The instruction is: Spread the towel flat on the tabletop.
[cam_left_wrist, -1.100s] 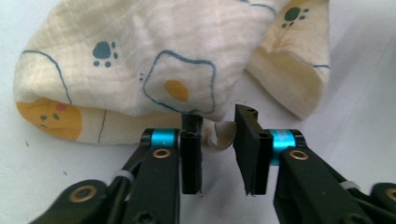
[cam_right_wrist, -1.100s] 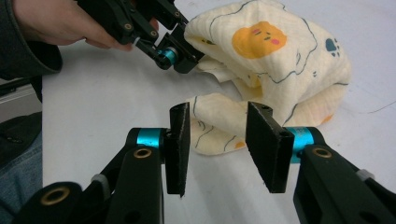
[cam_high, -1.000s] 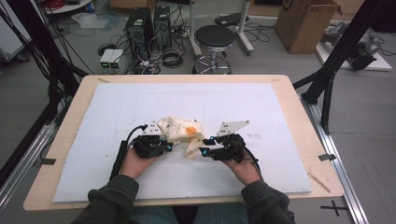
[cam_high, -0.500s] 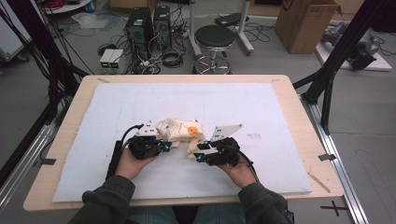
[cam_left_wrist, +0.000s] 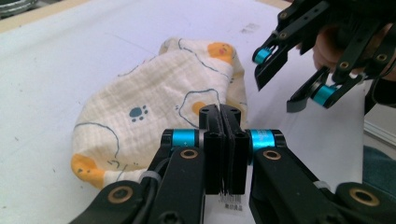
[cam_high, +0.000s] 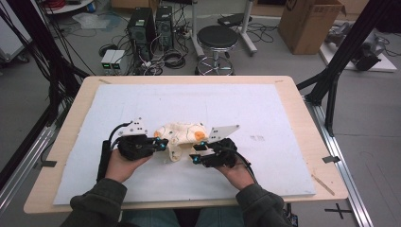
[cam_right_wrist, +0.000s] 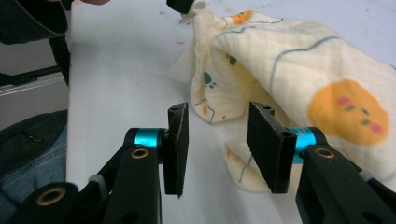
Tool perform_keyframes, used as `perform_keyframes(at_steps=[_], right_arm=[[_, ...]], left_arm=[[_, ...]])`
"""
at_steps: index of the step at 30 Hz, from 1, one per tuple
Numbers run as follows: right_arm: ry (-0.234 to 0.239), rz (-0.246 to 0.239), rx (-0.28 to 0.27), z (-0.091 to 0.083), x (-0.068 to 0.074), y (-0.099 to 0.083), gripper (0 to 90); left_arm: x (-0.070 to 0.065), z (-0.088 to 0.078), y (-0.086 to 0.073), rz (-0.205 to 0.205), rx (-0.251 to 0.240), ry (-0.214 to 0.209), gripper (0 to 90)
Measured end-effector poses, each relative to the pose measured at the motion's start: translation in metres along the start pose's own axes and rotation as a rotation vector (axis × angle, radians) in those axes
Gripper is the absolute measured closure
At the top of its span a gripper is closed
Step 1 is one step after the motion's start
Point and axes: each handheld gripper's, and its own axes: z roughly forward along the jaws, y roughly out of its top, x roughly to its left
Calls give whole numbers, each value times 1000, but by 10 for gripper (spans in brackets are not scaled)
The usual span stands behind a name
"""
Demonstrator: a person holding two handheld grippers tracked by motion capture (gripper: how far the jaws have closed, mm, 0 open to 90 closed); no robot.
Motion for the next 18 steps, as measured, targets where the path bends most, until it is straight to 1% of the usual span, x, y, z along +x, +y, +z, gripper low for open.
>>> perform_keyframes(at_steps=[2, 3, 4, 5, 9, 10, 11, 13, 15, 18], right_arm=[[3, -10, -1, 1, 0, 2, 590], [1, -9, 0, 1, 0, 2, 593], [-2, -11, 0, 1, -1, 2, 593], [-1, -3, 9, 1, -1, 1, 593], [-3, -6, 28, 4, -3, 1, 595], [-2, 1, 40, 5, -3, 0, 598], [0, -6, 46, 7, -3, 0, 599], [-6, 0, 61, 11, -5, -2, 603], [-4, 15, 78, 15, -6, -6, 603], [-9, 24, 106, 19, -9, -11, 608]], left_arm=[[1, -5, 3, -1, -18, 0, 880], [2, -9, 4, 7, -22, 0, 880], [2, -11, 5, -3, -37, 0, 880], [3, -15, 6, -2, -44, 2, 880], [7, -25, 8, -5, -62, 25, 880], [8, -27, 7, -6, -63, 36, 880], [11, -29, 6, -9, -63, 47, 880], [16, -35, 4, -21, -71, 72, 880], [21, -40, 0, -34, -83, 98, 880], [32, -45, -7, -70, -84, 135, 879]])
